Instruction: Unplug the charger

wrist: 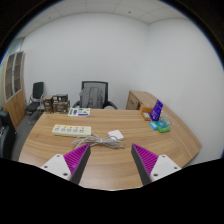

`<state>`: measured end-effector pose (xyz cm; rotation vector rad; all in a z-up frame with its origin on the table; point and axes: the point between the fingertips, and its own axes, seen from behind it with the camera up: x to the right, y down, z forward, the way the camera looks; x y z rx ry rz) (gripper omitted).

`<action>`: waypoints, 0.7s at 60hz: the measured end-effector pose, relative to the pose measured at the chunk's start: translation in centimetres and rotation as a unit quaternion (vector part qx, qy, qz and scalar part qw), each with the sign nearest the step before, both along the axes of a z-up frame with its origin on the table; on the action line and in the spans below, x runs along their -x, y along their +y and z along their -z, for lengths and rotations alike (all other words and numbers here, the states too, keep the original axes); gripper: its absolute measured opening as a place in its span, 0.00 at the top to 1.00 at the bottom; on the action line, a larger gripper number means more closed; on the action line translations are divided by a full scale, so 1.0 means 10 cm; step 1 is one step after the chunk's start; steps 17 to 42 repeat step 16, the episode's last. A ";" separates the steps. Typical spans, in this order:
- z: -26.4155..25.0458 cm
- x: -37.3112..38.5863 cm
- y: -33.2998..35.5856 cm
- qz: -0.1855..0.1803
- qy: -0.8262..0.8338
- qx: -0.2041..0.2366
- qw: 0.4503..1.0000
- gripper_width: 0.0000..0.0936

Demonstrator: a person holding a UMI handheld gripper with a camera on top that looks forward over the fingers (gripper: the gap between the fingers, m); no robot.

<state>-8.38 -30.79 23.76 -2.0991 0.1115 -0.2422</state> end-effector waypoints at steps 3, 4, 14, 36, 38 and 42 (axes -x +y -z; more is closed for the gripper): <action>0.00 0.04 -0.06 0.000 0.002 -0.001 1.000 0.08; -0.01 0.05 -0.07 0.000 0.002 0.000 1.000 0.09; -0.08 0.09 -0.12 -0.010 -0.010 -0.002 1.000 0.09; -0.10 0.08 -0.12 -0.009 -0.013 -0.001 1.000 0.09; -0.10 0.08 -0.12 -0.009 -0.013 -0.001 1.000 0.09; -0.10 0.08 -0.12 -0.009 -0.013 -0.001 1.000 0.09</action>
